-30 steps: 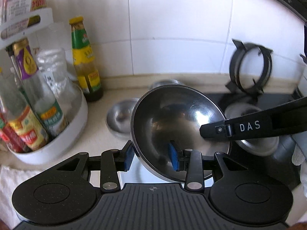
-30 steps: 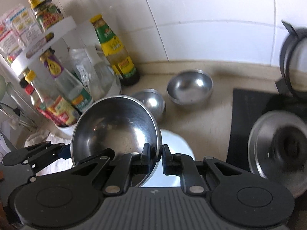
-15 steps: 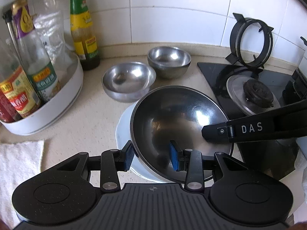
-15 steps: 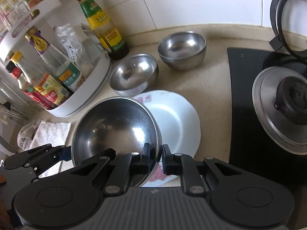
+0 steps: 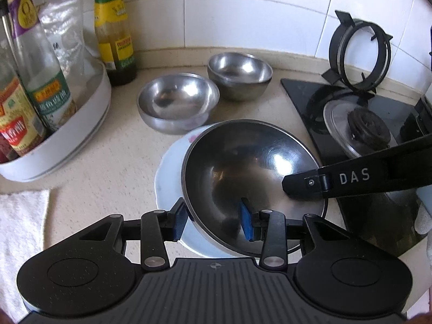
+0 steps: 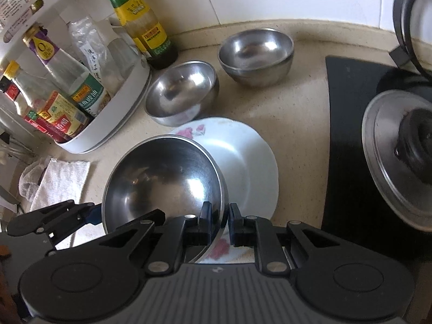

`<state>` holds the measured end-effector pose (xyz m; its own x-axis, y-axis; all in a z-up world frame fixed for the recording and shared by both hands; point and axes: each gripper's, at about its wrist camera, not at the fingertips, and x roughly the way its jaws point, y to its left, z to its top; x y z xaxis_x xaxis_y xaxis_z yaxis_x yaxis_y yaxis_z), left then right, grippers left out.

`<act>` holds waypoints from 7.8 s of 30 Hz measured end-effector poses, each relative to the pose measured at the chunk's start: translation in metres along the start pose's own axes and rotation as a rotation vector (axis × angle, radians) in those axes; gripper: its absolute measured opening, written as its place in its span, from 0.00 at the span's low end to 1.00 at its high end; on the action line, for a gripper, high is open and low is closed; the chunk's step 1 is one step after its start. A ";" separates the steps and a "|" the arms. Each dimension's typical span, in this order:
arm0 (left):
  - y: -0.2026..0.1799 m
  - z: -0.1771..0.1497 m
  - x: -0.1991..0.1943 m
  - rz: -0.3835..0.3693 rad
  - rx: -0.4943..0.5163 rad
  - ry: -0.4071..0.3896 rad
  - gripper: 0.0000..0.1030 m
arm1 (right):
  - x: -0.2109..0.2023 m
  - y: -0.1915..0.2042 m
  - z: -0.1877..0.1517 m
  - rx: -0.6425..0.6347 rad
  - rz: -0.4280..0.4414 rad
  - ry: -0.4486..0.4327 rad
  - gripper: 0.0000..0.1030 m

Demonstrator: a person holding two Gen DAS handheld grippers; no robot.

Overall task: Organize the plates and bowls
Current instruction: 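Lift the large steel bowl with both grippers and carry it over the counter, then lower the large bowl into the steel bowl by the wall and open both grippers, then move both grippers to the next steel bowl by the stove, then close both grippers on that steel bowl's rim, then carry the steel bowl onto the bowl stack and open both grippers, then withdraw both grippers from the stacked steel bowls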

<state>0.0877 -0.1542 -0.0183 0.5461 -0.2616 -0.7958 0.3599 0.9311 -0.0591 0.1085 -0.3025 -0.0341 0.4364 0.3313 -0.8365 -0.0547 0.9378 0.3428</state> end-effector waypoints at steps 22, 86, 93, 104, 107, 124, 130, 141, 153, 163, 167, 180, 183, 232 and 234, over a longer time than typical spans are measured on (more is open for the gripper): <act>0.056 0.109 0.020 0.167 -0.106 -0.131 0.50 | 0.031 0.020 0.140 -0.136 0.109 -0.060 0.38; 0.021 0.155 0.065 0.070 0.147 -0.118 0.66 | 0.020 -0.044 0.154 0.031 -0.010 -0.079 0.51; 0.015 0.168 0.090 0.054 0.175 -0.089 0.66 | 0.031 -0.071 0.160 0.097 -0.037 -0.068 0.51; 0.014 0.202 0.143 0.006 0.180 -0.019 0.64 | 0.058 -0.098 0.168 0.174 -0.032 -0.067 0.52; 0.016 0.207 0.161 0.015 0.182 0.019 0.61 | 0.068 -0.103 0.170 0.198 -0.024 -0.058 0.52; 0.007 0.198 0.199 -0.111 0.187 0.194 0.41 | 0.094 -0.121 0.169 0.240 0.041 -0.034 0.42; 0.004 0.201 0.185 -0.133 0.188 0.157 0.40 | 0.088 -0.131 0.164 0.267 0.061 -0.040 0.39; 0.002 0.214 0.151 -0.146 0.185 0.076 0.40 | 0.056 -0.123 0.169 0.244 0.071 -0.123 0.39; 0.020 0.212 0.079 -0.111 0.153 -0.044 0.44 | 0.011 -0.081 0.169 0.158 0.109 -0.184 0.39; 0.055 0.188 0.034 -0.034 0.086 -0.084 0.46 | 0.002 -0.023 0.160 0.051 0.154 -0.155 0.39; 0.067 0.179 0.030 -0.011 0.062 -0.073 0.46 | 0.011 -0.009 0.159 0.029 0.169 -0.117 0.39; 0.091 0.164 0.070 0.006 0.024 0.033 0.49 | 0.066 0.003 0.166 0.017 0.159 0.041 0.39; 0.095 0.163 0.076 -0.011 0.017 0.048 0.48 | 0.073 0.007 0.168 0.000 0.132 0.052 0.40; 0.128 0.076 0.035 -0.049 0.034 -0.166 0.81 | 0.061 0.001 0.164 -0.049 0.101 -0.063 0.63; 0.128 0.073 0.036 -0.064 0.043 -0.188 0.81 | 0.061 0.001 0.165 -0.048 0.117 -0.060 0.64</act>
<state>0.2090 -0.0627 -0.0100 0.6513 -0.3666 -0.6644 0.4282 0.9004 -0.0771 0.2832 -0.2987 -0.0144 0.4773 0.4333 -0.7644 -0.1510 0.8975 0.4145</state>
